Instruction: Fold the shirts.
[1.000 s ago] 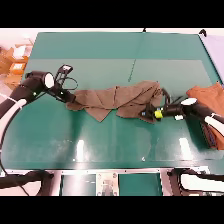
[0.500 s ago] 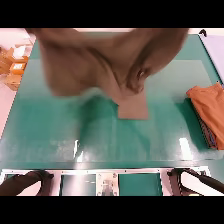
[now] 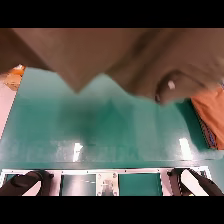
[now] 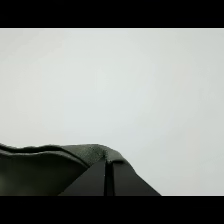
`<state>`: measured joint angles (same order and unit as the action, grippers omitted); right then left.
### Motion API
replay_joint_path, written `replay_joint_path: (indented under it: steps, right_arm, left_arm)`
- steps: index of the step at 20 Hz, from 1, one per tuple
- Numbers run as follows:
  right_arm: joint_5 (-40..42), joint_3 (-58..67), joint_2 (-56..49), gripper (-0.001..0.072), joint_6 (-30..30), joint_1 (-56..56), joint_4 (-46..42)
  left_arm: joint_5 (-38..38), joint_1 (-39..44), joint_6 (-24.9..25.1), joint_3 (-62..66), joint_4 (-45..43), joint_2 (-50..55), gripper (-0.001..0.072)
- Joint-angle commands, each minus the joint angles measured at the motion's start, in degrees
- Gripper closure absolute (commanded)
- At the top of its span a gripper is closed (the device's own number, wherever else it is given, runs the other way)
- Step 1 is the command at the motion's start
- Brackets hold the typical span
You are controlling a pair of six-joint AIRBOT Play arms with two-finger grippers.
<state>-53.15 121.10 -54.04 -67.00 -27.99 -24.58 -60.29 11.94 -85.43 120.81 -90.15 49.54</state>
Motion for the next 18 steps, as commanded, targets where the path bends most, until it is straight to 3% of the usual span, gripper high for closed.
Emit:
replay_joint_path:
  steps: [1,5,10,14,18]
  right_arm:
    - [2.29,0.39,-3.06,0.0690,-0.57,-0.52,0.02]
    - [0.96,-6.38,-12.55,0.0690,-1.53,4.76,0.26]
    - [1.01,-16.57,-29.03,0.0690,-1.57,13.75,-7.04]
    - [0.61,-17.11,-44.68,0.0690,-3.10,15.37,-7.02]
    - [-1.49,-17.09,-55.41,0.0670,-4.61,15.87,-6.99]
  left_arm:
    - [1.95,-0.04,-0.09,-4.11,-0.57,0.13,0.0682]
    - [0.15,-0.04,-0.04,-12.59,-1.22,8.76,0.0682]
    - [-1.36,-0.50,0.26,-15.47,-0.37,32.50,0.0682]
    - [-1.66,-3.43,3.85,-15.47,6.14,51.21,0.0682]
    - [1.11,-4.20,6.51,-15.15,7.89,60.06,0.0681]
